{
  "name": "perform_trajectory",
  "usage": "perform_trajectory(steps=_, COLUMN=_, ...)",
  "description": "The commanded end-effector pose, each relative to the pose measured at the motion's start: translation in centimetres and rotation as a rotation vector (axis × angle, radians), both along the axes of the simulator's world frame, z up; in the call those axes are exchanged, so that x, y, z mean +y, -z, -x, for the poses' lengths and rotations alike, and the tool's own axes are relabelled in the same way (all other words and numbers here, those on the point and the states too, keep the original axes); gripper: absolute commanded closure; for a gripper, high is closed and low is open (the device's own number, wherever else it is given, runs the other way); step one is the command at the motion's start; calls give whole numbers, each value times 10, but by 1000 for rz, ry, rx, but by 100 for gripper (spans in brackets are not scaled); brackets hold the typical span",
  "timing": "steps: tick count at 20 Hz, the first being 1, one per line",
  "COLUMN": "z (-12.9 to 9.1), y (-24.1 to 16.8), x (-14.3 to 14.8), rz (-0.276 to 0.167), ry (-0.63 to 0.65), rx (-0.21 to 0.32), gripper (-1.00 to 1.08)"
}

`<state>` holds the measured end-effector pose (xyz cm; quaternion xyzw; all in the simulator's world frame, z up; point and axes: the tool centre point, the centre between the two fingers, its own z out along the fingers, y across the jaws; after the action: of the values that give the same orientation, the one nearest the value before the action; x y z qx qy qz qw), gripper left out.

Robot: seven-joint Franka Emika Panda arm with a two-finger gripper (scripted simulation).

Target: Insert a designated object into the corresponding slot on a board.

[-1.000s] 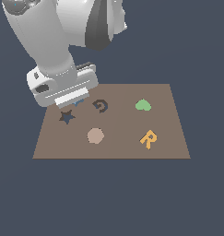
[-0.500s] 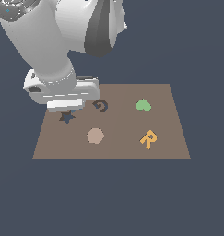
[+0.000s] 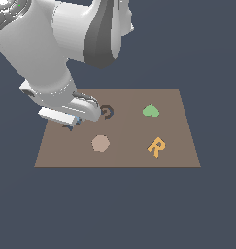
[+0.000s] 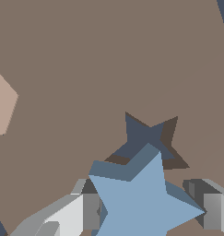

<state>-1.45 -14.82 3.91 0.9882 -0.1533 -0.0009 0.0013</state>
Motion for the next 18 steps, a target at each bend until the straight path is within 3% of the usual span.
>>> perform_trajectory(steps=1, z=-4, y=-1, x=-3, rz=0, ry=88, rx=0, gripper=108)
perform_trajectory(steps=10, z=-13, y=-1, x=-13, rz=1, ry=310, rx=1, gripper=108)
perform_trajectory(steps=18, z=-16, y=-2, x=-18, rz=1, ry=405, rx=1, gripper=108)
